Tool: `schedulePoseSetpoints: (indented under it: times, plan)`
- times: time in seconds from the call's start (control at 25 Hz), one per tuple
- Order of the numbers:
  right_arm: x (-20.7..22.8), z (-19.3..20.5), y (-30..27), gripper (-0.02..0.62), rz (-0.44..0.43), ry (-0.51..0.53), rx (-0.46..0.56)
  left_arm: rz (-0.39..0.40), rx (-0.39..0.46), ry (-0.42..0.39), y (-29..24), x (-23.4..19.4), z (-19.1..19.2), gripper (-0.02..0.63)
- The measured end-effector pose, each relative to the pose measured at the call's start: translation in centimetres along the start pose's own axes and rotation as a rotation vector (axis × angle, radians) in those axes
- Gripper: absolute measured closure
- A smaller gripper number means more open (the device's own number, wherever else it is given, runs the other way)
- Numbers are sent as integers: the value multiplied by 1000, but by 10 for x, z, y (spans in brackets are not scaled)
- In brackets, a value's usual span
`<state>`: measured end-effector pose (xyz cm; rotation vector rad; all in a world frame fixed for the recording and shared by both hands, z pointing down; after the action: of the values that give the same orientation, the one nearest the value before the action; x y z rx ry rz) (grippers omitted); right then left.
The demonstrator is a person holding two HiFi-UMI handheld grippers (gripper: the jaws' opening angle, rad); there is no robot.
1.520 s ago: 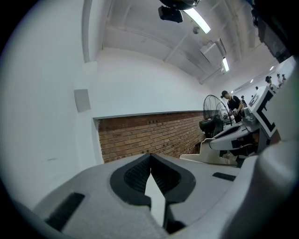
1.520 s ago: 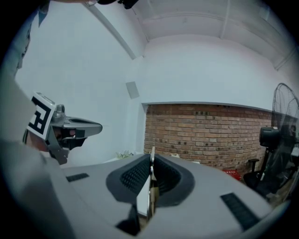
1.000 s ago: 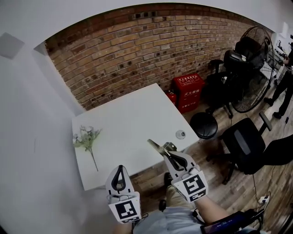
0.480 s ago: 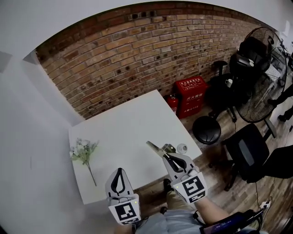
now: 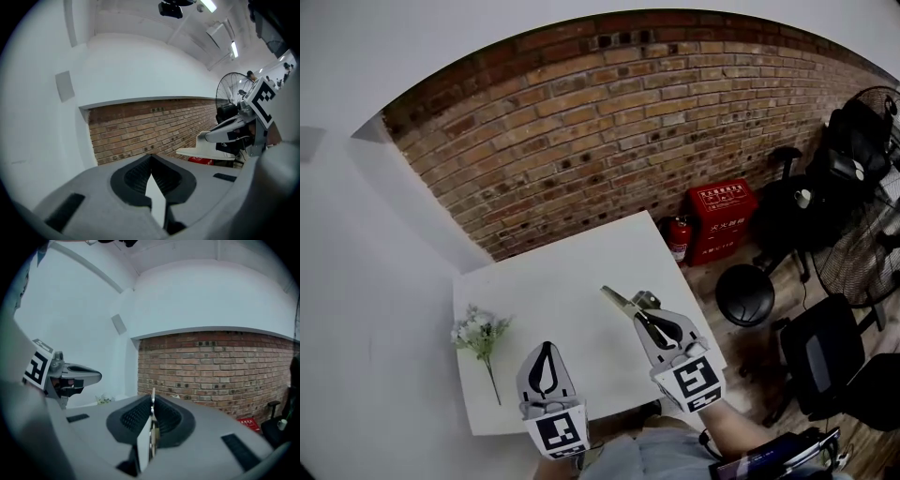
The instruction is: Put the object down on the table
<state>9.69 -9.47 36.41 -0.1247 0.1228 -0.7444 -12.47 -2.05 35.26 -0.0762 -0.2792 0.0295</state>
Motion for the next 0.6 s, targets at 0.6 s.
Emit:
schedulePoseSetpoints:
  times: [0.6]
  plan:
    - [19,-20,-77,566,-72,46,5,-89,-15,17,-55,-39,-1,597]
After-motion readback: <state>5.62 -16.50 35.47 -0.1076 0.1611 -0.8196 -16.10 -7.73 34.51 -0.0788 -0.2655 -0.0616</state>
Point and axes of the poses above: the fingertips, and each gripper's own axes: y backward along the fingers, x to its right, z out of its underside, the point moved 9 cm from there along y, backward along the fingers, and after that the axes turned 1 degree about y, right-handed, at the moved point
